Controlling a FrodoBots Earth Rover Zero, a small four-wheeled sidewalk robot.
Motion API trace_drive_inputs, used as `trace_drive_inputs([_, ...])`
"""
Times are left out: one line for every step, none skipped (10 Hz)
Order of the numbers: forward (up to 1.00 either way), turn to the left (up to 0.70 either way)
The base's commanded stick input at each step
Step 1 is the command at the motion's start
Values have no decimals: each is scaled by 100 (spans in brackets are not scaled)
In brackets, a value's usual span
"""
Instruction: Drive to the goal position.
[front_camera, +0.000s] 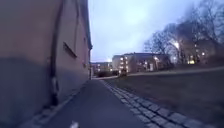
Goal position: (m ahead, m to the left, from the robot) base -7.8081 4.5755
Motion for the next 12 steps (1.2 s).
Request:
trace_drive_inputs([50,0])
trace_drive_inputs([50,0])
trace_drive_inputs([50,0])
trace_drive_inputs([50,0])
trace_drive_inputs([50,0])
trace_drive_inputs([50,0])
trace_drive_inputs([50,0])
trace_drive_inputs([50,0])
trace_drive_inputs([50,0])
trace_drive_inputs([50,0])
trace_drive_inputs([50,0])
trace_drive_inputs([50,0])
